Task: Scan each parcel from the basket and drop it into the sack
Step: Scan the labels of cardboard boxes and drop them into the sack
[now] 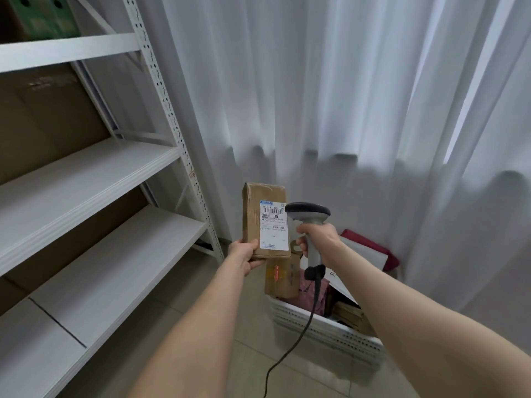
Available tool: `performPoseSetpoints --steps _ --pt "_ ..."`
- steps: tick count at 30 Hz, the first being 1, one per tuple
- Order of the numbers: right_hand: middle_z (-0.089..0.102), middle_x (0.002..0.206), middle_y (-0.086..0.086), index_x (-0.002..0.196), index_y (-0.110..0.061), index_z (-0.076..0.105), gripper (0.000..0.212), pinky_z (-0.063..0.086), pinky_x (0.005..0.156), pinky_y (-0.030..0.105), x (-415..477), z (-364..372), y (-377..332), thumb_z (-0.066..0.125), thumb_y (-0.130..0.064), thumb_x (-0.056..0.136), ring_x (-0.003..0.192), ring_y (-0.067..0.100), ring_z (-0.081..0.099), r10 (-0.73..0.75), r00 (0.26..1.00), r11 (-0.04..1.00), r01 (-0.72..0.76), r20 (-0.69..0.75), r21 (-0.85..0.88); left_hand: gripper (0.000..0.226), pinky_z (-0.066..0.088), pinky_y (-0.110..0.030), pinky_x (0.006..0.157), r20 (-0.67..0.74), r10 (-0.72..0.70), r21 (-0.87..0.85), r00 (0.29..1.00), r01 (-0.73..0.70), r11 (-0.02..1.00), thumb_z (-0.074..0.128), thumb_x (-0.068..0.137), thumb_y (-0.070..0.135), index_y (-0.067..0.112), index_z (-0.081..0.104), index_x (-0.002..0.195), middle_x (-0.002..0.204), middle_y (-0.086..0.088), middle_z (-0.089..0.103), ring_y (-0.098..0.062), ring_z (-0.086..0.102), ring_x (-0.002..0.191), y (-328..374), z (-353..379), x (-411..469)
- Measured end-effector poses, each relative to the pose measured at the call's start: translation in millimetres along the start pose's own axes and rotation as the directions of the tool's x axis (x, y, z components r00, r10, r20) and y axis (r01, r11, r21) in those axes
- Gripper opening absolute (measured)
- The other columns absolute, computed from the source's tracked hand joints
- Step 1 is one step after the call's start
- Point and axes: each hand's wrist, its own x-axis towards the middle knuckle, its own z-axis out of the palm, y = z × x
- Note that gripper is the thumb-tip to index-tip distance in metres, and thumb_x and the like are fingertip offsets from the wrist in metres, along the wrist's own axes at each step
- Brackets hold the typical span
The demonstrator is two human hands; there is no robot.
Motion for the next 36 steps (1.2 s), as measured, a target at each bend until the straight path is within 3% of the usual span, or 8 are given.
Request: performPoseSetpoints --steps 5,11,14,22,36 --pt "0.059 0.061 0.01 0.095 0.0 0.061 0.011 0.045 0.05 0.028 -6 9 -1 0.062 -0.009 0.089 0.044 0.017 0.05 0.002 1.0 0.999 -0.003 -0.018 -0.05 0.039 0.055 -0.046 0.079 -0.008 -0.024 0.016 1.0 0.025 1.0 0.055 0.095 0.007 0.006 0.043 0.131 0.116 -0.018 0.065 -0.032 0.065 0.101 -5 -7 0" --pt "0.058 0.063 0.01 0.103 0.001 0.062 0.018 0.044 0.049 0.026 -12 14 -5 0.061 -0.009 0.089 0.046 0.017 0.049 0.0 1.0 0.997 -0.002 -0.031 -0.077 0.025 0.055 -0.049 0.085 -0.011 -0.039 0.012 0.999 0.039 0.999 0.054 0.095 0.008 0.005 0.047 0.119 0.115 -0.018 0.065 -0.033 0.065 0.103 -6 -10 0" --pt "0.056 0.064 0.012 0.106 0.004 0.06 0.02 0.042 0.047 0.027 -14 16 -10 0.059 -0.006 0.089 0.046 0.018 0.047 -0.002 1.0 0.996 0.001 -0.018 -0.086 0.029 0.055 -0.049 0.086 -0.01 -0.042 0.02 0.999 0.042 0.999 0.053 0.096 0.008 0.004 0.048 0.124 0.115 -0.018 0.065 -0.033 0.065 0.103 -5 -11 1" --pt "0.054 0.061 0.01 0.093 0.0 0.056 0.007 0.042 0.049 0.028 -17 21 -20 0.059 -0.006 0.091 0.045 0.017 0.047 0.001 1.0 0.987 -0.004 -0.021 -0.163 0.025 0.054 -0.049 0.088 -0.018 -0.049 0.017 0.999 0.05 0.999 0.05 0.098 0.011 0.004 0.05 0.122 0.115 -0.018 0.065 -0.032 0.065 0.104 -4 -13 3" --pt "0.055 0.061 0.008 0.094 -0.003 0.057 0.008 0.043 0.046 0.023 -22 35 -27 0.062 -0.008 0.089 0.044 0.016 0.047 0.015 1.0 0.987 -0.019 -0.026 -0.161 0.022 0.055 -0.048 0.088 -0.043 -0.056 -0.02 0.997 0.056 0.998 0.048 0.099 0.011 0.003 0.051 0.119 0.115 -0.018 0.065 -0.032 0.066 0.103 -6 -19 1"
